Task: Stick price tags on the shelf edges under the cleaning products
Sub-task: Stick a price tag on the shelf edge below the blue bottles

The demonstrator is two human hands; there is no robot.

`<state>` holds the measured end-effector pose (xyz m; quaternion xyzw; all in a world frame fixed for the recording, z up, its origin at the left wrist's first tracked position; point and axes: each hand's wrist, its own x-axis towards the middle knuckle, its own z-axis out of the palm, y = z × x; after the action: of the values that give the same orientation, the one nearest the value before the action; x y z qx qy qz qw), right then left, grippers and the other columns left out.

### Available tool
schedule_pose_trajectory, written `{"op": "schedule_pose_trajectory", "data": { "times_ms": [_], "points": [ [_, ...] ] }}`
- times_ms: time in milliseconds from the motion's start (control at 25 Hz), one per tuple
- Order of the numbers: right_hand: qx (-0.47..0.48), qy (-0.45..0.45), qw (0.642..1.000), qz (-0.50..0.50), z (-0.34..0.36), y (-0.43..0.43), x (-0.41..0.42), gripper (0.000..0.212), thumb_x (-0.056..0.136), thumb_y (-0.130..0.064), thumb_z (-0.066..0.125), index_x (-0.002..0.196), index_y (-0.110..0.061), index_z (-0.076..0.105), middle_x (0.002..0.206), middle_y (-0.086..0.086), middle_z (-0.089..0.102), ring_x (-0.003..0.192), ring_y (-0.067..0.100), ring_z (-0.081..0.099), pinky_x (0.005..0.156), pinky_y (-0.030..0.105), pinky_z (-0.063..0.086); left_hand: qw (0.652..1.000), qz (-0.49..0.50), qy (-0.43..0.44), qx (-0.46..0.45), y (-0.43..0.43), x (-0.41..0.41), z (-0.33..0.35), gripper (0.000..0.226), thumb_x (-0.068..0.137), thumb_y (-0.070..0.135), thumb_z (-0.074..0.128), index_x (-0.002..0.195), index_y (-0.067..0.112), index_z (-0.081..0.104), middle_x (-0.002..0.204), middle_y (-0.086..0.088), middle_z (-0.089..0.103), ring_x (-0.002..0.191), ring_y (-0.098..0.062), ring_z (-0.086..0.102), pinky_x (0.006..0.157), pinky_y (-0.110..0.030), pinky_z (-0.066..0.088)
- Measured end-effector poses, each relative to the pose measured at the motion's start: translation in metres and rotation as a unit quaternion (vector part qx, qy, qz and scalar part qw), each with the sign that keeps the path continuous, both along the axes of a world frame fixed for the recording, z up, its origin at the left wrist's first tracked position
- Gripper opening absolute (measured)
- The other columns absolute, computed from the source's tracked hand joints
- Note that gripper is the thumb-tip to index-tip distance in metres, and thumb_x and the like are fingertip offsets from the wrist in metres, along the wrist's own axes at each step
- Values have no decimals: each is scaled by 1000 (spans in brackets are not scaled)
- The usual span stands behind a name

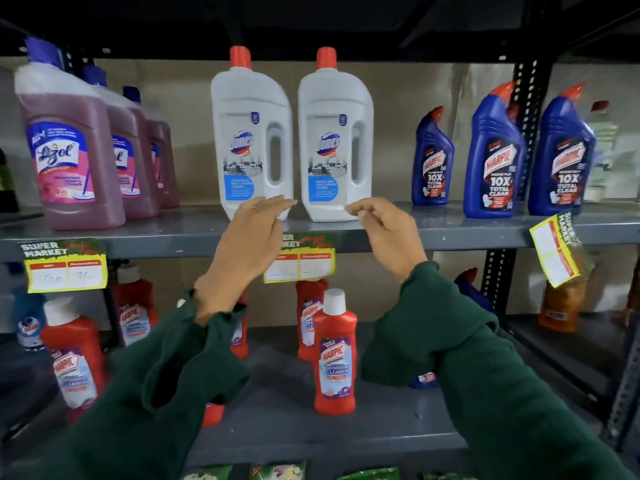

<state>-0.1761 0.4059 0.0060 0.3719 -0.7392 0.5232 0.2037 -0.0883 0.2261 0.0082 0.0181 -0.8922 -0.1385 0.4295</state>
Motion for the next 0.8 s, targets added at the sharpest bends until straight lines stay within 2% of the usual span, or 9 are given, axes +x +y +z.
{"op": "schedule_pose_trajectory", "data": {
  "times_ms": [80, 160, 240, 320, 400, 520, 600, 720, 800],
  "points": [
    [-127, 5, 991, -46, 2, 39, -12, 23, 95, -7, 42, 102, -10, 64, 102, -6, 62, 98, 10, 55, 78, 4, 41, 998, 9, 46, -49, 44, -21, -4, 37, 92, 11, 34, 125, 16, 50, 135, -9, 53, 130, -31, 34, 106, -43, 31],
    [-177, 21, 974, -141, 1, 84, -30, 23, 94, -5, 42, 106, -9, 62, 107, 3, 66, 101, 17, 56, 82, 15, 43, 994, -4, 57, -94, 100, -49, -7, 40, 89, 22, 31, 121, 13, 54, 128, -13, 59, 124, -34, 44, 102, -44, 37],
    [-171, 13, 954, -246, -2, 126, -52, 31, 89, 1, 43, 114, -10, 58, 119, 11, 62, 114, 25, 50, 94, 32, 41, 990, -28, 48, -131, 157, -81, -10, 48, 88, 29, 26, 118, 8, 56, 123, -16, 62, 117, -35, 51, 100, -45, 41],
    [-138, -1, 930, -340, -9, 163, -75, 44, 81, 4, 46, 123, -10, 51, 130, 15, 53, 126, 30, 39, 106, 38, 32, 988, -38, 26, -147, 207, -110, -14, 51, 87, 31, 24, 115, 4, 57, 118, -19, 64, 112, -36, 55, 96, -46, 44],
    [-108, -48, 914, -388, -20, 189, -92, 56, 79, -2, 55, 132, -8, 39, 139, 18, 42, 131, 34, 31, 110, 40, 23, 987, -30, -3, -156, 239, -131, -18, 50, 86, 30, 25, 110, 1, 59, 110, -20, 68, 104, -36, 60, 90, -45, 48],
    [-102, -152, 914, -363, -33, 212, -107, 64, 78, -19, 69, 130, -6, 34, 137, 20, 37, 126, 36, 32, 99, 35, 25, 985, 22, -24, -172, 260, -149, -27, 41, 85, 28, 31, 99, 3, 61, 93, -18, 73, 87, -34, 66, 77, -40, 52],
    [-102, -167, 925, -324, -37, 218, -112, 59, 79, -27, 69, 124, -5, 38, 132, 19, 43, 121, 35, 38, 95, 33, 30, 984, 49, -11, -170, 260, -155, -29, 31, 85, 23, 40, 96, 5, 62, 90, -17, 73, 84, -35, 66, 76, -40, 51],
    [-149, -187, 927, -288, -37, 226, -120, 45, 83, -22, 65, 121, -6, 47, 126, 18, 52, 115, 33, 51, 99, 42, 42, 987, 49, 15, -153, 262, -160, -32, 19, 86, 14, 52, 100, 4, 61, 96, -20, 71, 90, -38, 64, 82, -44, 47],
    [-172, -197, 925, -274, -36, 233, -121, 34, 85, -14, 62, 117, -6, 54, 119, 17, 61, 109, 31, 58, 94, 40, 49, 989, 51, 33, -134, 263, -162, -33, 18, 88, 11, 54, 103, 4, 61, 101, -20, 70, 94, -38, 62, 86, -46, 45]
  ]
}}
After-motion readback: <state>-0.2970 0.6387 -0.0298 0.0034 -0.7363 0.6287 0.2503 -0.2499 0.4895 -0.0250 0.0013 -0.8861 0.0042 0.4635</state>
